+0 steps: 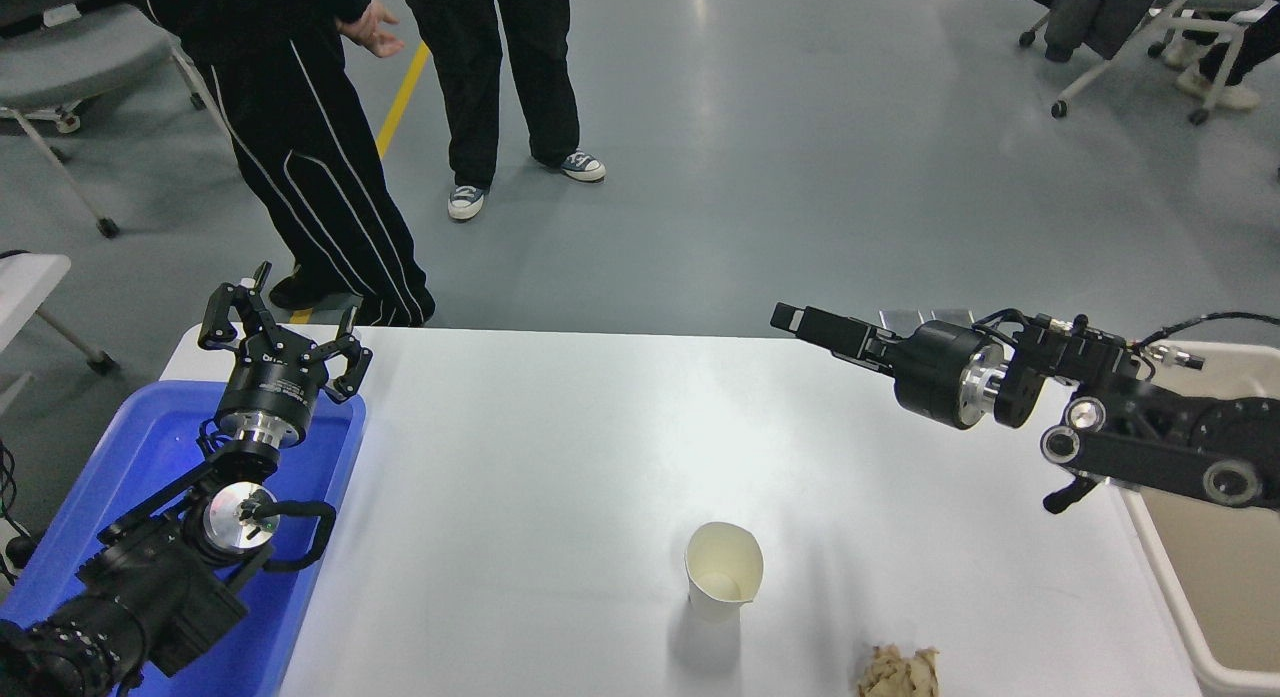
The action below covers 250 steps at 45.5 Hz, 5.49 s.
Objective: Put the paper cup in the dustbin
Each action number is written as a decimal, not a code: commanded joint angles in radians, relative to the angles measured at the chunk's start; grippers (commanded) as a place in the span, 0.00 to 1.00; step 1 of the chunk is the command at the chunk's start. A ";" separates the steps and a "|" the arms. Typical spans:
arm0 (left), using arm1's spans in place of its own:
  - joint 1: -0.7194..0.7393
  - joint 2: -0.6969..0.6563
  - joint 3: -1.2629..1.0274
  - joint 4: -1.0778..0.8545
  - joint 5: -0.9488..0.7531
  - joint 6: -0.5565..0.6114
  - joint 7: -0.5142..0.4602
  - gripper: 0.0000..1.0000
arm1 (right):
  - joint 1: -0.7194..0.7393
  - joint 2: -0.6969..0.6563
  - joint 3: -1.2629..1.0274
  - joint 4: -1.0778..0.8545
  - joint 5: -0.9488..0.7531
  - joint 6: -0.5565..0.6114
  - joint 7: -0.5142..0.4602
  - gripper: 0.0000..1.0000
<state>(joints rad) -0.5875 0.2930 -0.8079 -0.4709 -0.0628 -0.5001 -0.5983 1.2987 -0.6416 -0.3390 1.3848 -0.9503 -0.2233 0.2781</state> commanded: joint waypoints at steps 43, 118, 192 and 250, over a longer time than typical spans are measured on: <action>0.000 0.000 0.000 0.000 0.000 0.000 0.000 1.00 | 0.133 0.507 -0.419 -0.260 -0.266 0.251 -0.010 1.00; 0.000 0.000 0.000 0.000 0.000 0.000 0.000 1.00 | 0.398 0.450 -0.471 -0.168 -0.295 0.315 0.073 0.00; 0.000 0.000 0.000 0.000 0.000 0.000 0.000 1.00 | 0.377 -0.320 -0.344 -0.181 -0.219 0.391 0.101 0.00; 0.000 0.000 0.001 0.000 0.000 0.000 0.000 1.00 | -0.596 -0.233 -0.080 -0.762 0.812 -0.042 0.085 0.00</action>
<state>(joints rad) -0.5874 0.2929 -0.8083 -0.4710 -0.0627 -0.5000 -0.5982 0.8625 -1.0302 -0.4564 0.8559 -0.3492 -0.2564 0.3712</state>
